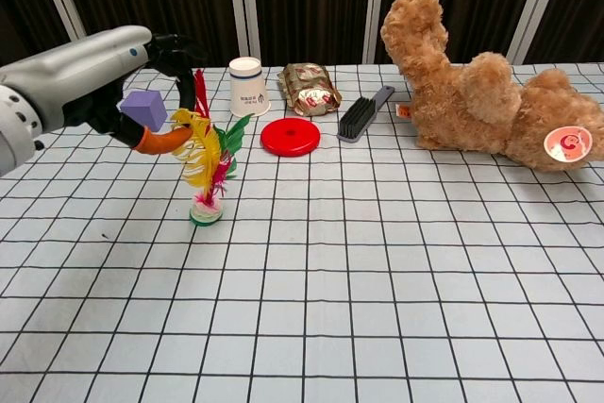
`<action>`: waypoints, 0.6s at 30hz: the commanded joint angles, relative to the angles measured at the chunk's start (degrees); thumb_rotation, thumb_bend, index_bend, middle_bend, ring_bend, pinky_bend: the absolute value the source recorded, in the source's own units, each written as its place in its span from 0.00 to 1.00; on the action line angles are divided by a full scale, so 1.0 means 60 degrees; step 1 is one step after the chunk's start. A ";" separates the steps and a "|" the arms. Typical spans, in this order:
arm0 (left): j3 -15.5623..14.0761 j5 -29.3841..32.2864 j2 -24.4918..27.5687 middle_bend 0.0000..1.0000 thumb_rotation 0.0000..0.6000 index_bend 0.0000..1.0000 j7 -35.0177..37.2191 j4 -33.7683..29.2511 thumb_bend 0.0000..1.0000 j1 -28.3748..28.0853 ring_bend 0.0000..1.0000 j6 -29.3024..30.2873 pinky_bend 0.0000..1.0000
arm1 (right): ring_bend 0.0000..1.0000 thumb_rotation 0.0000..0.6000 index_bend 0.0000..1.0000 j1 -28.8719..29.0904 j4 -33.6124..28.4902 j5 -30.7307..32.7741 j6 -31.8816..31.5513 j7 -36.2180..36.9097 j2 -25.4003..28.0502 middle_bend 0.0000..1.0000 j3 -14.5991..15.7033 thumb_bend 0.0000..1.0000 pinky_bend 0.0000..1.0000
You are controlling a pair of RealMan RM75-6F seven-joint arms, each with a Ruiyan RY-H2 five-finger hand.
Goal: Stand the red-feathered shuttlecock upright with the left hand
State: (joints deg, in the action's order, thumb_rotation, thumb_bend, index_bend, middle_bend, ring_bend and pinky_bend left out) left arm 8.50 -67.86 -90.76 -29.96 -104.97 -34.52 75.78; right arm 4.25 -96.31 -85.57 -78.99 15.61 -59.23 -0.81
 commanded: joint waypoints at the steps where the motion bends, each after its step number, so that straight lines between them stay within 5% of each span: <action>1: -0.0146 -0.0257 0.0128 0.02 1.00 0.54 0.0307 -0.0095 0.59 0.0164 0.00 0.0089 0.00 | 0.00 1.00 0.00 0.0001 -0.0003 0.0006 0.0004 -0.0036 -0.0007 0.00 -0.0001 0.34 0.00; 6: -0.0273 -0.0691 0.0309 0.00 1.00 0.38 0.0732 -0.0144 0.52 0.0277 0.00 0.0058 0.00 | 0.00 1.00 0.00 -0.0012 -0.0021 0.0010 -0.0023 -0.0062 -0.0010 0.00 -0.0006 0.34 0.00; 11: -0.0355 -0.0929 0.0568 0.00 1.00 0.09 0.0918 -0.0316 0.24 0.0424 0.00 0.0097 0.00 | 0.00 1.00 0.00 -0.0021 -0.0010 0.0017 -0.0028 -0.0062 -0.0008 0.00 -0.0005 0.34 0.00; 18: -0.0530 -0.1336 0.1323 0.00 1.00 0.03 0.1172 -0.0930 0.17 0.0831 0.00 0.0432 0.00 | 0.00 1.00 0.00 -0.0019 -0.0001 -0.0006 -0.0025 -0.0036 0.0001 0.00 0.0000 0.34 0.00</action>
State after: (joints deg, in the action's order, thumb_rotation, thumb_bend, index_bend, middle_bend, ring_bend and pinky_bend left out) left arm 5.76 -74.99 -83.99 -23.49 -109.62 -30.32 77.62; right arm 4.14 -96.32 -85.60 -79.15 15.40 -59.22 -0.81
